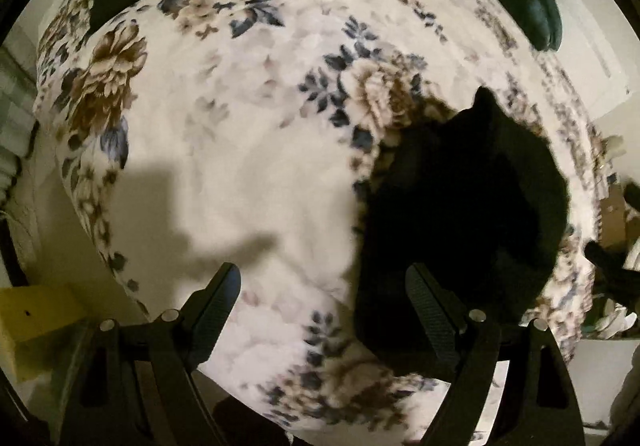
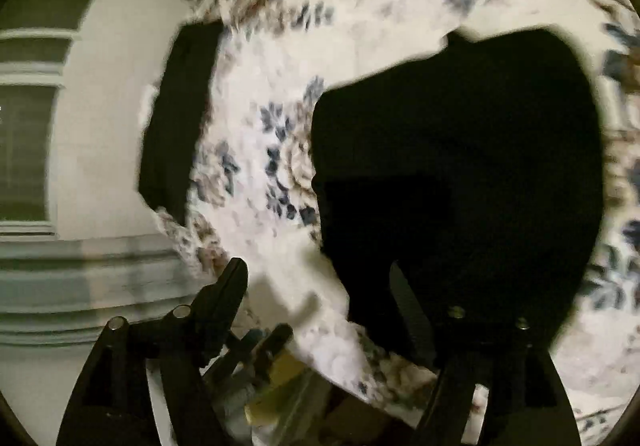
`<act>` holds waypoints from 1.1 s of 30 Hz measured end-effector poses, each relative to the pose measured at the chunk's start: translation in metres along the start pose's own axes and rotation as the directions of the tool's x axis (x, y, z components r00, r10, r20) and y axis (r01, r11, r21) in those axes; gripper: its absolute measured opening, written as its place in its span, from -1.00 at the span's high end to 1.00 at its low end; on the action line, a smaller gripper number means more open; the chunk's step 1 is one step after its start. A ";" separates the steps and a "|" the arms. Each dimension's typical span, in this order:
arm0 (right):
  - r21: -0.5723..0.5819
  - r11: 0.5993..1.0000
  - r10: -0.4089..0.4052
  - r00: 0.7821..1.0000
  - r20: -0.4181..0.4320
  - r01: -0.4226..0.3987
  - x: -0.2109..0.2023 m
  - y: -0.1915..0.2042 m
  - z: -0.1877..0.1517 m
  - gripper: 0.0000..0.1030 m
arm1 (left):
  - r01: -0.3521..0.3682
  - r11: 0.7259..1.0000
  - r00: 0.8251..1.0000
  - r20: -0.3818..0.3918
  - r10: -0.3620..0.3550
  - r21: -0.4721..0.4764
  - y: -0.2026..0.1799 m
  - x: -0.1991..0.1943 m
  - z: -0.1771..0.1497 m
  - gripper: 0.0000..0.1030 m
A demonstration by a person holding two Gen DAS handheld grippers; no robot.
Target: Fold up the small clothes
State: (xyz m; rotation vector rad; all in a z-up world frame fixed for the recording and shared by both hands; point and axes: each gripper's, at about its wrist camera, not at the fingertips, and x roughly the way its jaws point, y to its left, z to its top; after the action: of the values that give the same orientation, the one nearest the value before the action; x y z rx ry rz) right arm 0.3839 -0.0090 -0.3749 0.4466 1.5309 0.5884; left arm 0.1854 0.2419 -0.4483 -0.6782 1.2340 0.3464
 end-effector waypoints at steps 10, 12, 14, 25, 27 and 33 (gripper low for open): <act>-0.433 0.873 -0.234 0.972 0.028 0.222 -0.036 -0.035 0.100 -0.70 | 0.179 0.965 0.983 -0.002 -0.183 -0.192 -0.030 0.031 -0.039 -0.64; -0.554 0.810 -0.255 0.966 -0.034 0.194 -0.008 -0.031 0.115 -0.70 | 0.182 0.958 0.983 0.007 -0.185 -0.220 -0.034 0.040 -0.047 -0.64; -0.625 0.759 -0.289 0.955 -0.074 0.181 0.019 -0.027 0.121 -0.70 | 0.172 0.954 0.984 0.000 -0.178 -0.247 -0.037 0.054 -0.052 -0.64; -0.667 0.731 -0.343 0.923 -0.173 0.146 0.080 -0.038 0.137 0.37 | 0.250 0.886 0.968 0.068 -0.243 -0.390 -0.033 0.109 -0.034 -0.29; -0.620 0.767 -0.313 0.940 -0.135 0.167 0.065 -0.047 0.137 0.51 | 0.262 0.901 0.965 0.078 -0.250 -0.347 -0.042 0.109 -0.025 -0.09; -0.453 0.866 -0.295 0.948 -0.121 0.212 0.059 -0.077 0.144 0.48 | 0.260 0.920 0.965 0.046 -0.258 -0.294 -0.045 0.107 -0.018 -0.09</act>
State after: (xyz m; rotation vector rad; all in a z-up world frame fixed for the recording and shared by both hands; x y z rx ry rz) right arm 0.5304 -0.0207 -0.4679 -0.1606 1.5453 0.7549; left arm 0.2322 0.1843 -0.5398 -1.0894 1.0779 0.3153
